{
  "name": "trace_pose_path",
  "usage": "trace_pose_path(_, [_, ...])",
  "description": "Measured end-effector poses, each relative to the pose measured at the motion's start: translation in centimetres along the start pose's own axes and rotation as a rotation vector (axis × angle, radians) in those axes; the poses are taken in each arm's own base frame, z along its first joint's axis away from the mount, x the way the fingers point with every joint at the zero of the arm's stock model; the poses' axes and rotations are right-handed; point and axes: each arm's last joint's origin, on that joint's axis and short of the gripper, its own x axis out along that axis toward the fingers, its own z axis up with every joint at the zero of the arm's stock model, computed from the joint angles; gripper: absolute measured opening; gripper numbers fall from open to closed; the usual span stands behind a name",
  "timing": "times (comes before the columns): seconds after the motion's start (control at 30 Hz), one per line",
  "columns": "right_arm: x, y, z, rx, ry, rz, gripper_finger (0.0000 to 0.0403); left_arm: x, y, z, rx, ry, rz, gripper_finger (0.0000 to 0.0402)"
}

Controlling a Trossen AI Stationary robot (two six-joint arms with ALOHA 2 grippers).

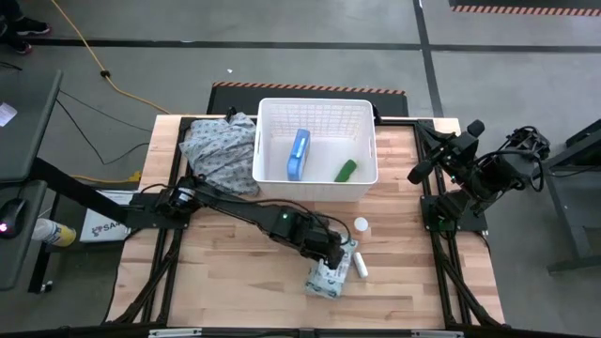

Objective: Pick & place medical supplies in basket/bin
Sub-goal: Put the white mailer bag into the white bin

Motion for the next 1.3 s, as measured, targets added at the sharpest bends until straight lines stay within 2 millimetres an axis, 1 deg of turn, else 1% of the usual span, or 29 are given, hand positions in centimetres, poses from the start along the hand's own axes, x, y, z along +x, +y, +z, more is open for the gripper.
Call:
trace_pose_path(0.13, [0.0,0.0,0.0,-0.039,0.003,-0.007,0.0000,-3.4,-0.9,0.4,0.006,-0.068,-0.024,0.0022])
trace_pose_path(0.27, [0.0,-0.1,0.0,-0.041,0.005,-0.011,0.0000,-6.6,-1.3,0.6,0.004,-0.160,-0.048,0.0025])
trace_pose_path(0.33, [0.0,-0.1,0.0,-0.039,0.005,-0.012,0.0000,-7.9,-1.3,0.9,-0.008,-0.210,-0.091,0.0023])
trace_pose_path(0.47, [0.0,-0.1,-0.1,-0.055,0.006,-0.012,0.0000,-10.2,-0.9,1.3,-0.015,-0.298,-0.107,0.0022])
trace_pose_path(0.53, [0.0,-0.1,-0.2,-0.074,0.006,-0.012,0.0000,-11.5,-0.8,1.7,-0.015,-0.347,-0.139,0.0022])
trace_pose_path(0.67, [0.0,0.0,-0.4,-0.101,0.006,-0.012,0.0000,-13.6,0.0,2.9,-0.012,-0.442,-0.144,0.0022])
trace_pose_path(0.83, [0.0,0.0,-0.4,-0.108,0.006,-0.012,0.0000,-16.0,1.0,5.4,0.004,-0.566,-0.152,0.0022])
trace_pose_path(0.93, [0.0,0.0,-0.4,-0.109,0.006,-0.012,0.0000,-17.2,1.7,7.6,0.019,-0.626,-0.158,0.0022])
trace_pose_path(1.17, [0.0,0.0,-0.5,-0.113,0.006,-0.011,0.0000,-18.4,3.8,13.6,0.048,-0.743,-0.135,0.0022])
trace_pose_path(1.3, [0.0,0.0,-0.5,-0.115,0.006,-0.012,0.0000,-18.9,5.5,16.7,0.043,-0.774,-0.104,0.0022])
